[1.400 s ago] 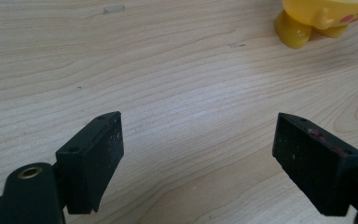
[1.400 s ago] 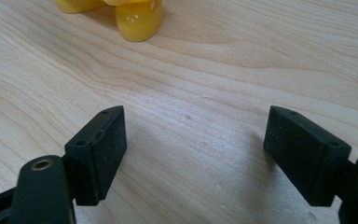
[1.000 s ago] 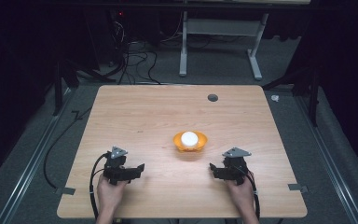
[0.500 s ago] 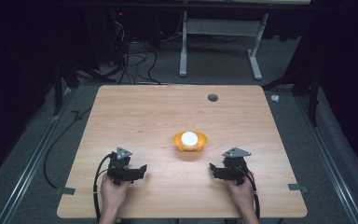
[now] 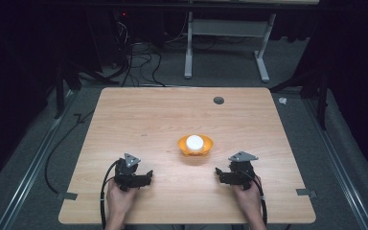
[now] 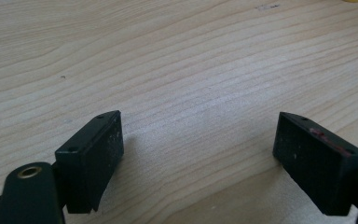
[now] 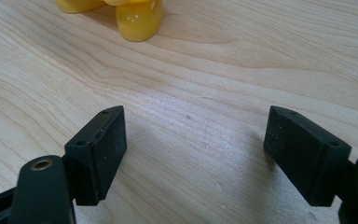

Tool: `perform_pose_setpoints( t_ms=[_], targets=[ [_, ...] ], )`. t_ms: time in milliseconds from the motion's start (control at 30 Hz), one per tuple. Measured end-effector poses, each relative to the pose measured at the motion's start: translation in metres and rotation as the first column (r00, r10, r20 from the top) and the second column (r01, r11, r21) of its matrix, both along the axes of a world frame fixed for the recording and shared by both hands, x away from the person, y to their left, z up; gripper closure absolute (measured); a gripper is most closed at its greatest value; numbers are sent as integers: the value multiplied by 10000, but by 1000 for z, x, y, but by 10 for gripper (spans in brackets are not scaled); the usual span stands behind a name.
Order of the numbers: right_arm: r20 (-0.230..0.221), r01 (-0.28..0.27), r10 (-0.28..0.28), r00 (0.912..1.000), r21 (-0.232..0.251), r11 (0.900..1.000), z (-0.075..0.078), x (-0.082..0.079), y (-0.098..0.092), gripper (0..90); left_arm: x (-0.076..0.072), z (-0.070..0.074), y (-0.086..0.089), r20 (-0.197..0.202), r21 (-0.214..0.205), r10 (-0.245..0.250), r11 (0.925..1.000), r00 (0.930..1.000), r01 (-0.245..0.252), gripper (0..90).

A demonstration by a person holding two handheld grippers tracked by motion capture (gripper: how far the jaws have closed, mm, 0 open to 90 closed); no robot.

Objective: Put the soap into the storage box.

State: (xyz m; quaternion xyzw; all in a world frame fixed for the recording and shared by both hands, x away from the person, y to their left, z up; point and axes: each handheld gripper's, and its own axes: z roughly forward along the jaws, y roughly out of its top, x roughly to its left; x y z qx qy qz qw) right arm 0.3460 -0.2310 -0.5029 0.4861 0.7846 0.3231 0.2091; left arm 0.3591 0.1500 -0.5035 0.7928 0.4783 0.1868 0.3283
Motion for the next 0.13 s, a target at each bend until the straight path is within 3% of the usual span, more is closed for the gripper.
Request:
perform_pose_setpoints(
  t_ms=[133],
  targets=[
    [1, 1, -1, 10000, 2, 10000, 0, 0, 0, 220, -2, -2, 1, 201, -88, 47, 10000, 9998, -45, 164]
  ],
)
